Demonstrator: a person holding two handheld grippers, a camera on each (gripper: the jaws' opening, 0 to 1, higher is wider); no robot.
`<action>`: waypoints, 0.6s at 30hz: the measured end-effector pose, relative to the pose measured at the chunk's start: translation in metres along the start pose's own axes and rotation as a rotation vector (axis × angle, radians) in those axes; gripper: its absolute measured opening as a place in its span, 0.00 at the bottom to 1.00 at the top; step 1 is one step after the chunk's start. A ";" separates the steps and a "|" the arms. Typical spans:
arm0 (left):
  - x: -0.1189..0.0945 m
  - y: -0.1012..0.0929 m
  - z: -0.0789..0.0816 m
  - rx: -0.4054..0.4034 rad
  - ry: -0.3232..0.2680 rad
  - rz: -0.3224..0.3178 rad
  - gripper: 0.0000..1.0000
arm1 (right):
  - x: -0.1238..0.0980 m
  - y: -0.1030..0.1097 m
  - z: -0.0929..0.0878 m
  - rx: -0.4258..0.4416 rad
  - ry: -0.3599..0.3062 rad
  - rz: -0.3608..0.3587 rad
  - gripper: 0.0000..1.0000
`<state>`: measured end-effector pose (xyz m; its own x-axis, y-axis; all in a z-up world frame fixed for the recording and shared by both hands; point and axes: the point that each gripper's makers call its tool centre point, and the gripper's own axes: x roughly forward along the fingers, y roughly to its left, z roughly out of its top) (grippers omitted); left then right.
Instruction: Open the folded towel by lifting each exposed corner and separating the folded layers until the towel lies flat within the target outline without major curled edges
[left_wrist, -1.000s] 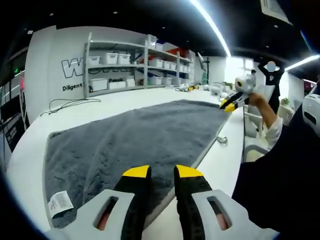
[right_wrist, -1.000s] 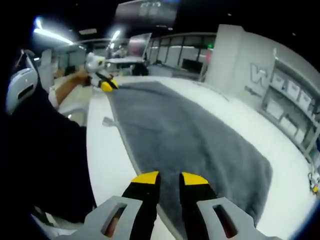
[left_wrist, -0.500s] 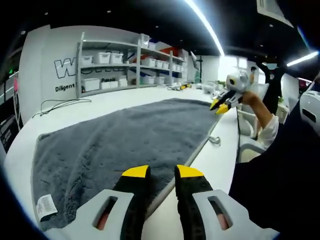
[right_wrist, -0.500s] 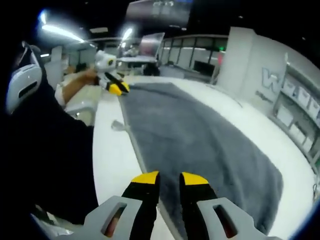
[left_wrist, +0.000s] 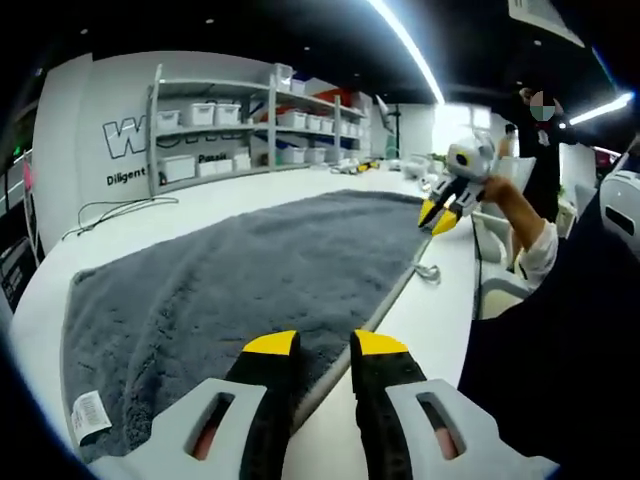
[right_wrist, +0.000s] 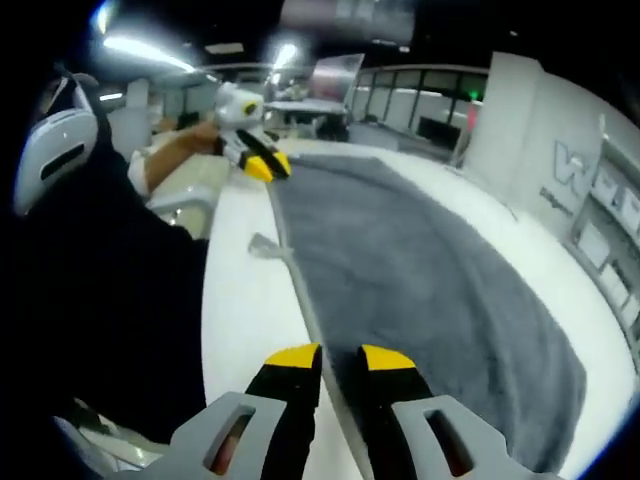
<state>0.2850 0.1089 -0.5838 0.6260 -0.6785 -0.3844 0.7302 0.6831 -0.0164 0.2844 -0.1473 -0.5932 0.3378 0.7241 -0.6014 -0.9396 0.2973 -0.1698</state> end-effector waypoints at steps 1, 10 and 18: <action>0.000 0.000 -0.001 0.002 0.002 0.000 0.20 | 0.001 0.001 0.000 0.000 0.000 0.003 0.11; 0.003 -0.001 -0.007 0.010 0.026 -0.001 0.19 | 0.005 0.006 -0.004 0.005 0.020 0.027 0.07; 0.005 -0.003 -0.010 0.011 0.043 -0.005 0.17 | 0.006 0.007 -0.006 0.034 0.021 0.036 0.06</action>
<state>0.2836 0.1064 -0.5955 0.6102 -0.6696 -0.4234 0.7366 0.6763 -0.0081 0.2795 -0.1446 -0.6024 0.3024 0.7215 -0.6229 -0.9485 0.2924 -0.1218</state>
